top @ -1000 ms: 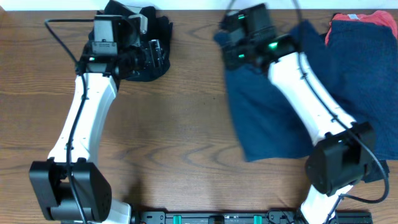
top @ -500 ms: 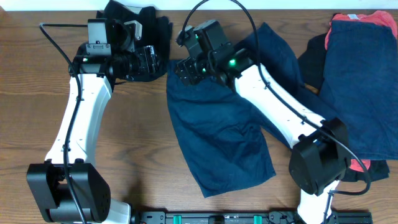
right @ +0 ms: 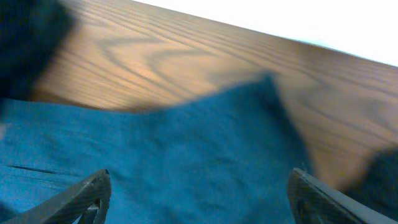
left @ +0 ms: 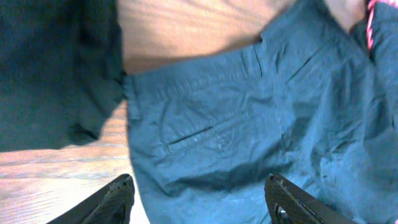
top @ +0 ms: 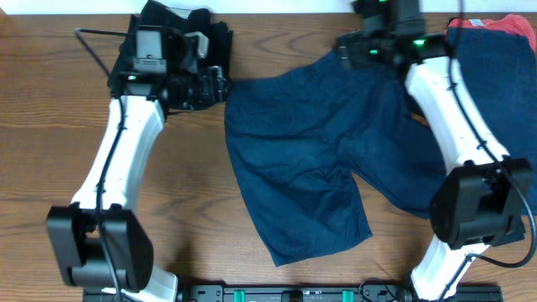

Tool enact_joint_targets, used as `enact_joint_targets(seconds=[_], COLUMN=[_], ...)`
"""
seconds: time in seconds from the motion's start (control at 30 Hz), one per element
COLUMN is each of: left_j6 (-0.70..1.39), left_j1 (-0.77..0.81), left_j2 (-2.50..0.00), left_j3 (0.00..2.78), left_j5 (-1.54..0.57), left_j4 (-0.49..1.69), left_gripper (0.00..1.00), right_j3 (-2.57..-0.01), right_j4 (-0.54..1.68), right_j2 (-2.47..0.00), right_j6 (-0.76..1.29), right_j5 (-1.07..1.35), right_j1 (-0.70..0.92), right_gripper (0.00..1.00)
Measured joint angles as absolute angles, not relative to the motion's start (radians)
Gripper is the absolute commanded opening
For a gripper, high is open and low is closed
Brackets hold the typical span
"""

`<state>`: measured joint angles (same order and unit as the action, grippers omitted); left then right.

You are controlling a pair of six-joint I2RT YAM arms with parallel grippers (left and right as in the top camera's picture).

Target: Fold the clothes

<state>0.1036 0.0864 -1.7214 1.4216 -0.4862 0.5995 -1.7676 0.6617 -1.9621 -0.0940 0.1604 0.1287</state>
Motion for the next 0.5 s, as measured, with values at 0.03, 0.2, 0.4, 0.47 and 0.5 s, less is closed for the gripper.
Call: enact_joint_targets(seconds=[0.03, 0.2, 0.4, 0.47, 0.5], left_j6=[0.104, 0.104, 0.104, 0.102, 0.101], left_j1=[0.096, 0.137, 0.181, 0.194, 0.200], left_j2=[-1.734, -1.788, -1.874, -1.914, -1.932], left_j3=[1.422, 1.422, 1.422, 1.422, 1.422], left_j5=[-0.486, -0.485, -0.459, -0.448, -0.442], left_j4=[0.599, 0.590, 0.561, 0.569, 0.575], left_gripper=[0.69, 0.69, 0.55, 0.52, 0.50], right_j3=[-1.768, -1.770, -1.770, -1.770, -1.770], right_j4=[0.680, 0.767, 0.796, 0.796, 0.796], right_j2=[-1.969, -2.028, -2.064, -2.064, -2.064], right_j6=[-0.109, -0.154, -0.183, -0.189, -0.189], right_j5=[0.155, 0.174, 0.208, 0.217, 0.219], right_j1=[0.107, 0.017, -0.019, -0.016, -0.015], right_gripper=[0.92, 0.91, 0.91, 0.91, 0.91])
